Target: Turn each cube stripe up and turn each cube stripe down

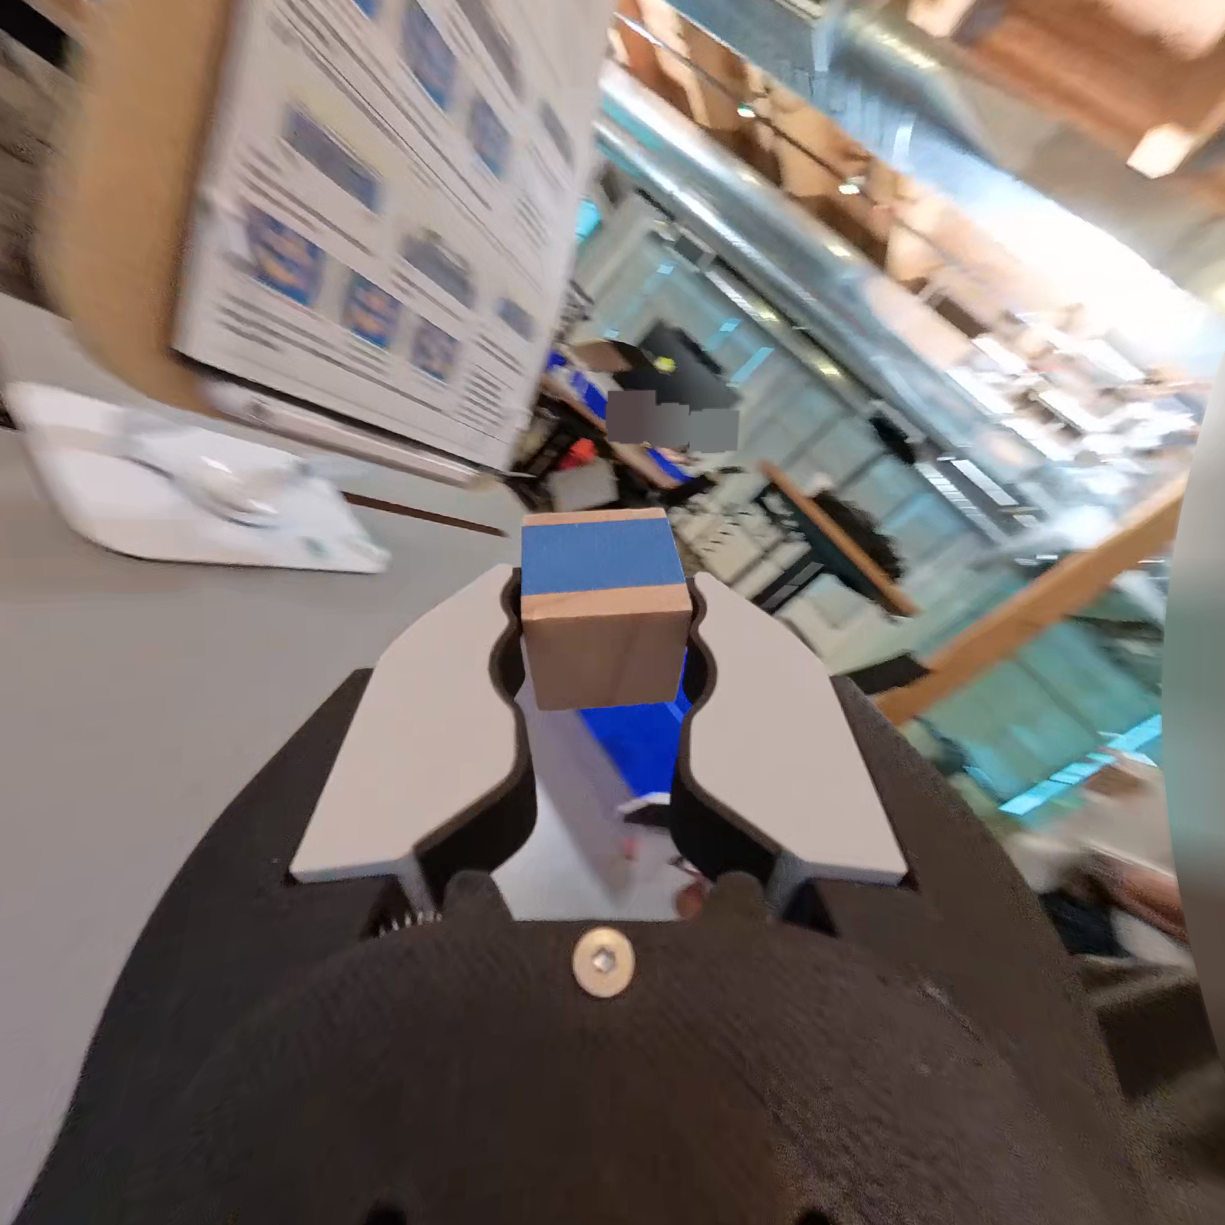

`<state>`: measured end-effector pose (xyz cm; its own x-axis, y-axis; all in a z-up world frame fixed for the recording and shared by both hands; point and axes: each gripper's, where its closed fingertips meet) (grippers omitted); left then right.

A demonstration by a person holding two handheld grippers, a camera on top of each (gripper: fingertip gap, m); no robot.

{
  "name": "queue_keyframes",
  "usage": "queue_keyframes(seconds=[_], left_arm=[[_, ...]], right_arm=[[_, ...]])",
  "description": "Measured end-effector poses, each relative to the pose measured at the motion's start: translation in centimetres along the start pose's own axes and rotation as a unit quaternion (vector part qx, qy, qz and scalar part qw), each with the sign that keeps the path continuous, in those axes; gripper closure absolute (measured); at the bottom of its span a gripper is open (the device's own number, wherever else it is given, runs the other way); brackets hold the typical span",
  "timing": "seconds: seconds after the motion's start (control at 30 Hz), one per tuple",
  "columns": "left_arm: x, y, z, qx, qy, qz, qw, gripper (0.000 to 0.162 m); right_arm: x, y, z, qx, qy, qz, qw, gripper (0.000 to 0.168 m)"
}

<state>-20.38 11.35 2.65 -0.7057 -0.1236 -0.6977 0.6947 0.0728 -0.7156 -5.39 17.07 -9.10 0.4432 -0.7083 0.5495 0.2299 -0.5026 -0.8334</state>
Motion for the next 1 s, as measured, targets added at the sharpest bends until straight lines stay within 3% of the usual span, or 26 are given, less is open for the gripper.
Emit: queue_keyframes(seconds=[0.07, 0.17, 0.37, 0.6, 0.7, 0.9, 1.0], left_arm=[[-2.5, 2.9, -1.5, 0.032, 0.071, 0.062, 0.995, 0.117], [-4.8, 6.9, -3.1, 0.071, 0.157, 0.177, 0.969, 0.117], [-5.3, 13.3, -5.4, 0.13, 0.186, 0.315, 0.922, 0.116], [-6.4, 16.3, -6.0, 0.167, 0.205, 0.372, 0.89, 0.116], [-6.8, 17.4, -6.0, 0.182, 0.21, 0.381, 0.882, 0.116], [-6.7, 17.7, -5.6, 0.202, 0.236, 0.398, 0.863, 0.115], [-6.2, 17.4, -5.4, 0.186, 0.234, 0.379, 0.876, 0.11]], right_arm=[[0.1, -1.4, 0.5, -0.036, 0.021, 0.031, 0.999, 0.096], [0.6, -2.8, 1.2, -0.061, 0.044, 0.108, 0.991, 0.091], [1.7, -4.2, 2.1, -0.056, 0.103, 0.288, 0.95, 0.094], [1.3, -3.0, 1.3, -0.016, 0.124, 0.356, 0.926, 0.101], [1.4, -2.8, 1.3, -0.005, 0.113, 0.376, 0.92, 0.124], [1.7, -2.8, 1.2, 0.019, 0.1, 0.401, 0.911, 0.125], [2.2, -3.9, 1.7, 0.01, 0.11, 0.421, 0.9, 0.126]])
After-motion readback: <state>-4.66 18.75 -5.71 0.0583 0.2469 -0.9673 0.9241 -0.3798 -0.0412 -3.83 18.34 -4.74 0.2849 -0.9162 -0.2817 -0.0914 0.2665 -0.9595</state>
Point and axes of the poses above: each gripper's, where its closed fingertips meet, z back along the fingers, y out of its underside, x = y × z across the jaws, and after that the axes turned 12 degrees about -y, right-handed
